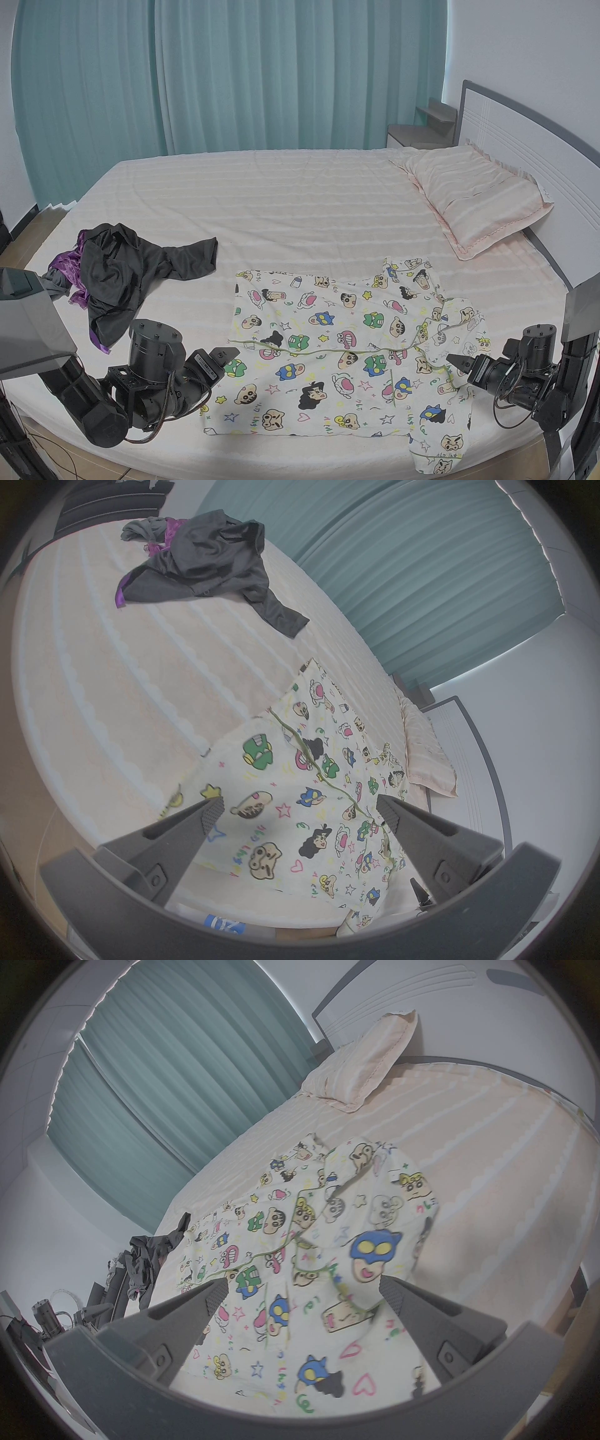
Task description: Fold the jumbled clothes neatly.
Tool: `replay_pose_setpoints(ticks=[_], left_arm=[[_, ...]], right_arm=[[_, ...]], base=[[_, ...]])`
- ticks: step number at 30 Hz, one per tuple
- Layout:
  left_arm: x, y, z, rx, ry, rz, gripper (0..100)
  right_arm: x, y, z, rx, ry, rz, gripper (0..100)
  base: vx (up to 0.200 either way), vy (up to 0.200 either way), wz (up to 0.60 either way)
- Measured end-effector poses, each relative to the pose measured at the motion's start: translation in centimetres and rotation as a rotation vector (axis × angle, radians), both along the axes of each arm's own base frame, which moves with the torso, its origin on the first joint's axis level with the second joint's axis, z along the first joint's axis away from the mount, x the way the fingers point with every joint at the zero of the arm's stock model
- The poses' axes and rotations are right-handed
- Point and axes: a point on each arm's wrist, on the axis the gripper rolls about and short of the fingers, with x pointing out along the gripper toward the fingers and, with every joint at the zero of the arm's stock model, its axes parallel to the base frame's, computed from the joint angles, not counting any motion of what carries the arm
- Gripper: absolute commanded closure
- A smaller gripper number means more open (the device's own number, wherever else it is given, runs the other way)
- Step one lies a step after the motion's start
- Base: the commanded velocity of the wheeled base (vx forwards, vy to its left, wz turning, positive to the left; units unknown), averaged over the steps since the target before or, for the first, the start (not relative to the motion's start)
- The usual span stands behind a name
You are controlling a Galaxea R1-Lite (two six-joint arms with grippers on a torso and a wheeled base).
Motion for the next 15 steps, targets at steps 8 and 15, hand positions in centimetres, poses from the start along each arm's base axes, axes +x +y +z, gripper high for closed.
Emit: replay_pose_setpoints(ticks=[8,15], left_arm=[[-0.20,0.15,-0.13,-0.002,0.010,-0.001,0],[-0.21,0.12,-0.19,-0.001,0.012,-0.003,0]], right_arm=[[-0.02,0.02,0.01,0.000,0.000,0.001,0],[-0.02,0.01,0.48,0.000,-0.022,0.003,0]], base=[[0.100,0.000,0.00],[0.143,0.000,0.00]])
